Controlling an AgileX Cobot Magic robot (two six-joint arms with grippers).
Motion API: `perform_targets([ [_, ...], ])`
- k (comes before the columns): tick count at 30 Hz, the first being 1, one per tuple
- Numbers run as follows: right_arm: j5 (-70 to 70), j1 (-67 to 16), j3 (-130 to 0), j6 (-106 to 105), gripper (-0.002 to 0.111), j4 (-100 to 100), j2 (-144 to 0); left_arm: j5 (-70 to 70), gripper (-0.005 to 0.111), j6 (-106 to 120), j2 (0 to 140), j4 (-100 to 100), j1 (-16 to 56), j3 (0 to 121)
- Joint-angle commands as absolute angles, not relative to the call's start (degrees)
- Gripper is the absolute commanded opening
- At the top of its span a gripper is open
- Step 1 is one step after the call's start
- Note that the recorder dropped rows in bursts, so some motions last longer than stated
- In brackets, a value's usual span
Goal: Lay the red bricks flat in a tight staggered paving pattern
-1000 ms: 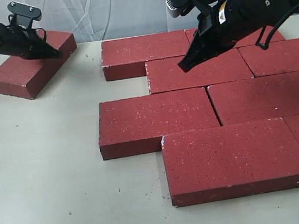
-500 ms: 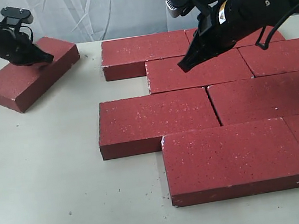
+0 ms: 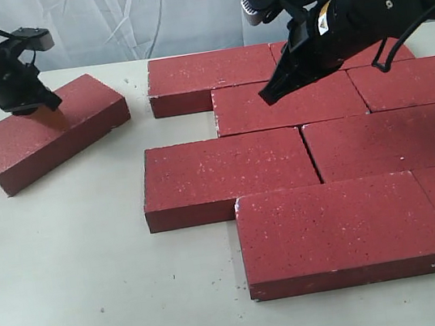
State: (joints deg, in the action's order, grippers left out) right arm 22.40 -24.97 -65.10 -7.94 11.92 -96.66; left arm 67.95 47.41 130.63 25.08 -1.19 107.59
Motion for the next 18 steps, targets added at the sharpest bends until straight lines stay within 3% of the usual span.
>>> perform_targets([
  [1, 21.77, -24.72, -64.7, -8.09, -0.001, 11.89, -96.56, 69.96, 0.0, 47.07, 126.67, 23.97, -1.32, 106.1],
  [7, 21.39, -24.72, -64.7, -8.09, -0.001, 11.34, -96.56, 57.3, 0.0, 37.27, 123.36, 24.8, -1.32, 106.1],
  [18, 20.61, -24.72, -64.7, -8.09, -0.001, 11.26, -96.56, 29.45, 0.0, 28.21, 133.41, 24.96, 1.73, 107.04],
])
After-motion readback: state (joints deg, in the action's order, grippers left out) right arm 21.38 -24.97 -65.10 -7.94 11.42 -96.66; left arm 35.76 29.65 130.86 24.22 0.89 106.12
